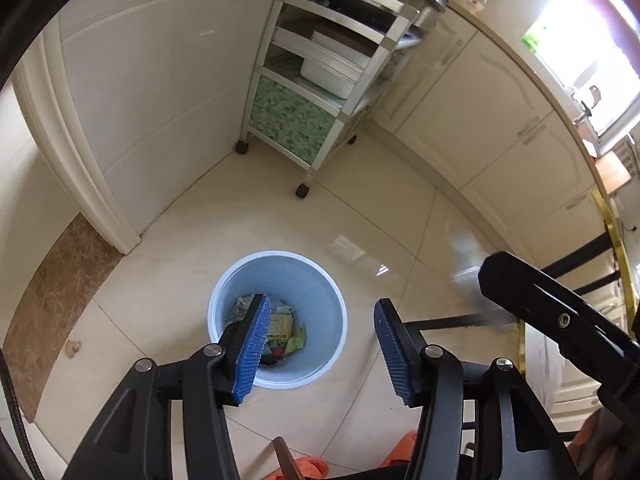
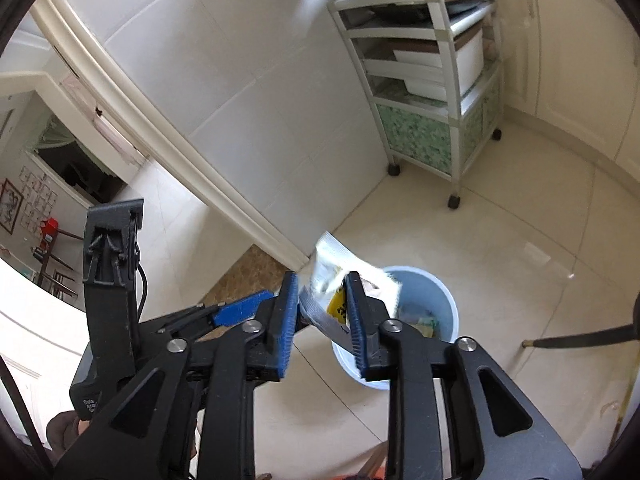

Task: Collect trash
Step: 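Open the left tool over the bin while the right tool releases the silver packet, then move both tools back to the table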

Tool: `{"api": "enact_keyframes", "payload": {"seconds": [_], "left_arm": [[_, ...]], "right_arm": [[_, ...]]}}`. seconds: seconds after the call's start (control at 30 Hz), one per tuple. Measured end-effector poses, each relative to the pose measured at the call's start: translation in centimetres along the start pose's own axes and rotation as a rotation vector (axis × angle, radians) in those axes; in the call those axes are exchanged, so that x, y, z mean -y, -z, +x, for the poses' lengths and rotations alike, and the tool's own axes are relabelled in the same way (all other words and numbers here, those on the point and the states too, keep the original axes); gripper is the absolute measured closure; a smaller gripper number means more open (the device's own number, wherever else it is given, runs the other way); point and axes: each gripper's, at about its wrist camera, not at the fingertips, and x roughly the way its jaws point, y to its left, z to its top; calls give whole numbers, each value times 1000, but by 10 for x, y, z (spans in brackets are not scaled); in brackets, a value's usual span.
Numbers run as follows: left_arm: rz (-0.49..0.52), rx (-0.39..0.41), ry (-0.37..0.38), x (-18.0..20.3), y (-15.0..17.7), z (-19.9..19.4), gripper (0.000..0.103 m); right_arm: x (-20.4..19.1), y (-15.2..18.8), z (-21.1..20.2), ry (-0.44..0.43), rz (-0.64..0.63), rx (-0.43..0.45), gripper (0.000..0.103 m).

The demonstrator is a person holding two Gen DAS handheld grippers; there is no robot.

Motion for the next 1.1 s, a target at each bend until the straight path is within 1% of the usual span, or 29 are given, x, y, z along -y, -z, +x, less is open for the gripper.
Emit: {"api": "enact_keyframes", "payload": {"seconds": [0.03,0.1,0.17,0.27,0.33,0.43,0.47,0.5,0.57,0.63,0.67,0.7,0.77,0.83,0.93,1.0,1.07,1.1], "left_arm": [[-3,3,1,0,0,-2,53],[0,-1,6,-3,4,-7,53],[2,2,9,-2,4,-10,52],[4,7,9,0,4,-16,52],[7,20,13,3,3,-22,52],[27,40,29,12,3,-35,52],[37,52,34,17,4,-41,52],[56,73,40,26,4,-50,52],[97,106,51,42,8,-64,51],[150,145,78,69,10,-80,49],[180,163,93,83,12,-88,44],[215,179,107,99,14,-95,42],[292,213,152,136,20,-109,39],[372,228,198,176,28,-119,37],[465,226,289,233,45,-131,35],[510,216,347,267,54,-137,32],[555,201,402,304,64,-141,27],[570,194,414,316,65,-142,27]], "right_arm": [[0,-1,0,-7,-2,6,70],[-1,-2,0,-6,-13,22,61],[-3,-3,-4,7,-19,49,54],[-3,-2,-18,27,-14,83,54],[-2,-1,-33,47,-12,107,51],[0,1,-68,106,-8,164,45],[2,2,-79,120,-3,180,41],[3,3,-93,138,1,200,39],[3,6,-126,196,2,247,38],[5,12,-161,237,-1,288,32],[6,15,-183,270,2,316,25],[9,20,-203,305,9,339,21],[19,29,-246,349,28,394,19],[32,40,-285,412,64,437,13],[59,62,-346,507,120,497,11],[81,77,-384,581,158,522,8],[102,87,-411,664,201,524,6],[115,92,-423,705,227,516,5]]}}
